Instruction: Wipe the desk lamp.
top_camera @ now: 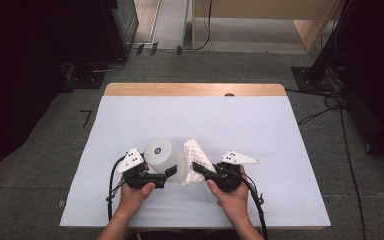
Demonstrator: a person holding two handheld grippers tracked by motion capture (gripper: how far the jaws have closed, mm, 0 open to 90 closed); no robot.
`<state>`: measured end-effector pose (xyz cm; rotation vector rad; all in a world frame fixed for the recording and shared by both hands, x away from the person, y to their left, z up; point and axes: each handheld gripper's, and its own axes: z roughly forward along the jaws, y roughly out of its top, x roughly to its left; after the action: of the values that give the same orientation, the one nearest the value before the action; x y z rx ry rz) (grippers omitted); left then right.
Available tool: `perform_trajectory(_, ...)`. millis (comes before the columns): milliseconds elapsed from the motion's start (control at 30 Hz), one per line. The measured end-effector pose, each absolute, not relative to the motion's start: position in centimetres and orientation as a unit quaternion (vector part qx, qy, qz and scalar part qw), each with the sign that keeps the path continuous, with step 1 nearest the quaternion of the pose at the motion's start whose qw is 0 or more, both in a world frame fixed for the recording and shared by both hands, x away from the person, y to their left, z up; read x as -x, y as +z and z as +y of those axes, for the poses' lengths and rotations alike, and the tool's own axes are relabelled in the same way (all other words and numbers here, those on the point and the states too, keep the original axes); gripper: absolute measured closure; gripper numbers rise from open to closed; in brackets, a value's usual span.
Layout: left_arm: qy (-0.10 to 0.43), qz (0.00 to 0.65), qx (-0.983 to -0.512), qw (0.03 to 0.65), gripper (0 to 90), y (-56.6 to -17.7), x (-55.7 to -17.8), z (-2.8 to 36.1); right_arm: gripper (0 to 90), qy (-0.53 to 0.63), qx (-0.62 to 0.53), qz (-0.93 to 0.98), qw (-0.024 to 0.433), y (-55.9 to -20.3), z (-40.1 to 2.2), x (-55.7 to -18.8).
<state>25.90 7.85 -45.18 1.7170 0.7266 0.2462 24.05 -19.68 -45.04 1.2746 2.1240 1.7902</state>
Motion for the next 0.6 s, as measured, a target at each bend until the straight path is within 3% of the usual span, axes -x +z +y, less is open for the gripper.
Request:
perform_trajectory(300,0.103,0.28,-0.781,0.549,8.2,-46.1,-25.6,5.7,79.2,0.612,-0.411,0.675,0.041,-43.4,-19.9,-23.4)
perform_trajectory(600,0.107,0.276,-0.781,0.55,8.2,-45.9,-25.6,5.7,79.2,0.606,-0.403,0.684,0.047,-43.1,-20.1,-23.5)
